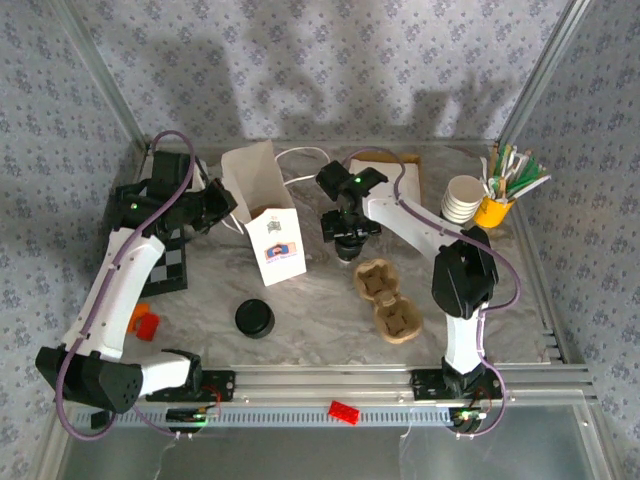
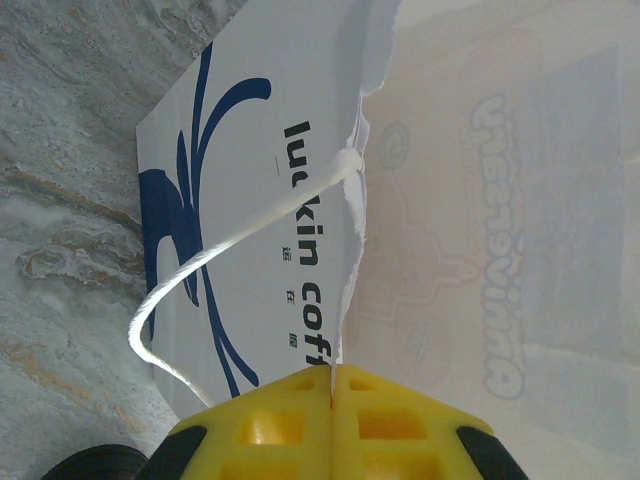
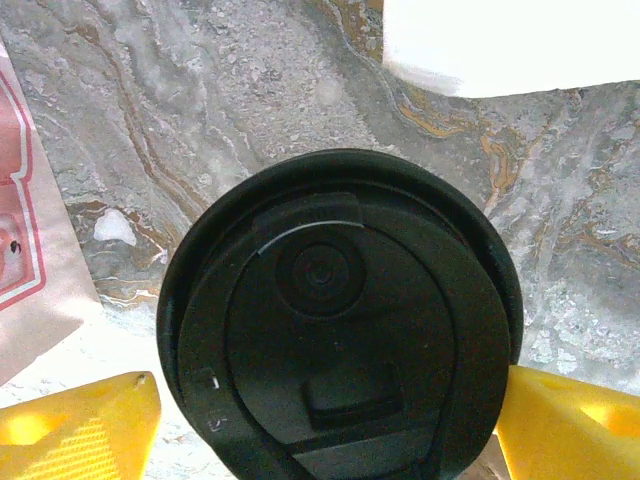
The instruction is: Pack the takeout coffee
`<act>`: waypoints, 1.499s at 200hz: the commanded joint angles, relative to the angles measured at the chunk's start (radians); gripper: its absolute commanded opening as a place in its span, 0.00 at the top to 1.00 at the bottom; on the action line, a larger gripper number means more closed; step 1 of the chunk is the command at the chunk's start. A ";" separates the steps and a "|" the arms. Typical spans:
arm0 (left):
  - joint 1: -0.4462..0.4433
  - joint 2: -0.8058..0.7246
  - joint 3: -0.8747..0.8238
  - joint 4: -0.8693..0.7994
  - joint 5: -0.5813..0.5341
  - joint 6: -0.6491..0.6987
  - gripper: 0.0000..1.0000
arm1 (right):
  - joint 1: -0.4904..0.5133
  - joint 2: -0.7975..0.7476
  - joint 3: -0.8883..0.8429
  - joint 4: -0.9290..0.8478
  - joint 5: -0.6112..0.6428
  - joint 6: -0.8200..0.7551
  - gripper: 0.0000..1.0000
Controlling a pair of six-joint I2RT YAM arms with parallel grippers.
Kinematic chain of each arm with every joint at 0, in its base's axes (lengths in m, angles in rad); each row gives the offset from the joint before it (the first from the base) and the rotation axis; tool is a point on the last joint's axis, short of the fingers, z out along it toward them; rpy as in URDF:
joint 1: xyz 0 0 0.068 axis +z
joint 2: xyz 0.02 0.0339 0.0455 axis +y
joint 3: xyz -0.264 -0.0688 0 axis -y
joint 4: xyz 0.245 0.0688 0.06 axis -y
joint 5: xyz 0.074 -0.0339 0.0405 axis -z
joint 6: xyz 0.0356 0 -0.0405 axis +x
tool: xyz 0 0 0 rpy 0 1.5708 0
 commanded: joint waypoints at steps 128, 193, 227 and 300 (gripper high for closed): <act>0.003 -0.024 -0.018 0.005 0.018 -0.008 0.95 | -0.001 0.049 0.101 -0.113 0.032 -0.041 0.15; 0.003 -0.024 -0.018 0.005 0.016 -0.007 0.95 | -0.008 0.107 0.166 -0.177 0.012 -0.053 0.17; 0.003 -0.024 -0.019 0.006 0.015 -0.007 0.95 | -0.010 0.124 0.190 -0.199 0.001 -0.056 0.14; 0.003 -0.021 -0.021 0.007 0.016 -0.008 0.95 | -0.026 0.139 0.196 -0.210 -0.013 -0.063 0.18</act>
